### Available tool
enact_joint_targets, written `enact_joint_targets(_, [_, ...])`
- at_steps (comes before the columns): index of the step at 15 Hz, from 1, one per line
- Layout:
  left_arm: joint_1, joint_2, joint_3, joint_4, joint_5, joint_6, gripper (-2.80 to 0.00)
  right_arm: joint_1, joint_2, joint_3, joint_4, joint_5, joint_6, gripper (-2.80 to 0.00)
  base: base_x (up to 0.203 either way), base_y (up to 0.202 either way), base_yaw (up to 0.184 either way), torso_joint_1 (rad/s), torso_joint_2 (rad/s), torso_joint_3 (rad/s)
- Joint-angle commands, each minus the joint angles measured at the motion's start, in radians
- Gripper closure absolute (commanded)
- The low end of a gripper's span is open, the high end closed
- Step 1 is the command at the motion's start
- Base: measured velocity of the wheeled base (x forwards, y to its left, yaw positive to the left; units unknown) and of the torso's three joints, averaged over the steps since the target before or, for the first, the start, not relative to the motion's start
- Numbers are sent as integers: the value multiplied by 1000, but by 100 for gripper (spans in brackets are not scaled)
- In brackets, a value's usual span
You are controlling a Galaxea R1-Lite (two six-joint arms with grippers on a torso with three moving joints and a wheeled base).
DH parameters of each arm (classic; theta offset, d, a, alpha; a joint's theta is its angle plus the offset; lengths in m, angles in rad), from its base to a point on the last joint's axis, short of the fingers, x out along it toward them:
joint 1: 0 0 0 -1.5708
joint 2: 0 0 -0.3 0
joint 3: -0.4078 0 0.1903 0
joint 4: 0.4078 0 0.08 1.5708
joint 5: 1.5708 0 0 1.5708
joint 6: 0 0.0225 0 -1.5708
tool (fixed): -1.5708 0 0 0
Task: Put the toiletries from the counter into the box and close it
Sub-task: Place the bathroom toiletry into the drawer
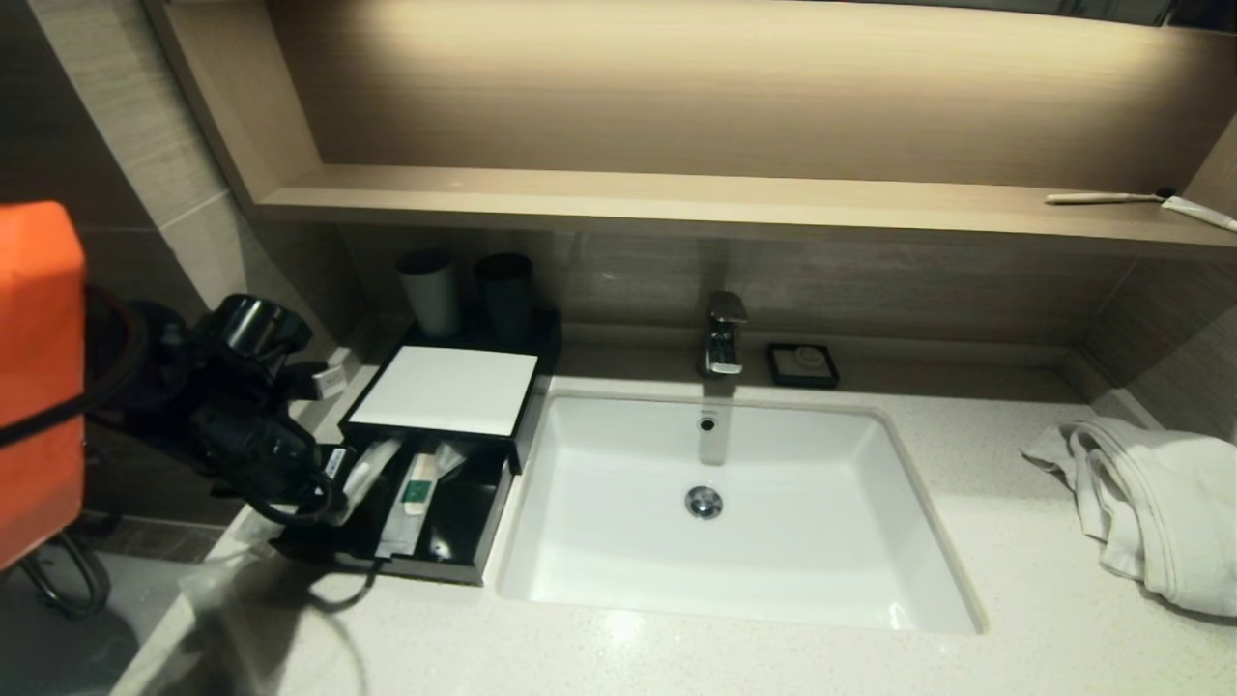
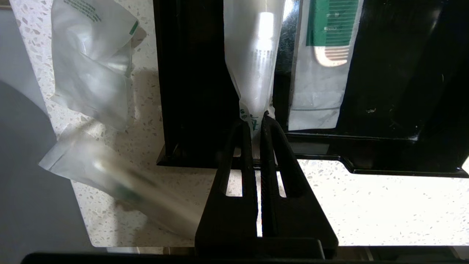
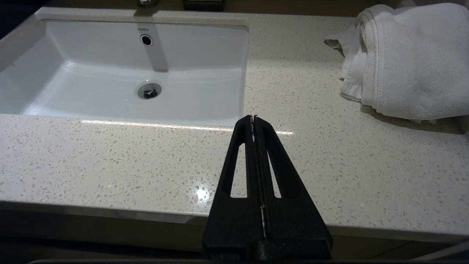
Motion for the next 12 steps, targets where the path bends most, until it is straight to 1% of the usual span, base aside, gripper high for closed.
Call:
enact_joint_targets(1, [0, 25, -3, -15, 0, 1, 0, 0, 0, 0, 0, 0, 0, 0, 0, 0, 0, 0, 0, 0])
enact_joint_targets(2, [0, 28, -1, -40, 1, -2, 0, 0, 0, 0, 0, 0, 0, 0, 0, 0, 0, 0, 0, 0])
enact_joint_targets(5, [0, 52, -6, -67, 3, -1, 0, 0, 0, 0, 0, 0, 0, 0, 0, 0, 0, 0, 0, 0])
enact_joint_targets(9, [-1, 64, -33, -76, 3, -16, 0, 0, 0, 0, 0, 0, 0, 0, 0, 0, 0, 0, 0, 0])
enact_joint_targets(10, [-1, 61, -42, -81, 3, -30, -280, 0, 0, 0, 0, 0, 0, 0, 0, 0, 0, 0, 0, 0])
enact_joint_targets(12, [-3, 59, -45, -83, 3, -36, -280, 0, 0, 0, 0, 0, 0, 0, 0, 0, 0, 0, 0, 0])
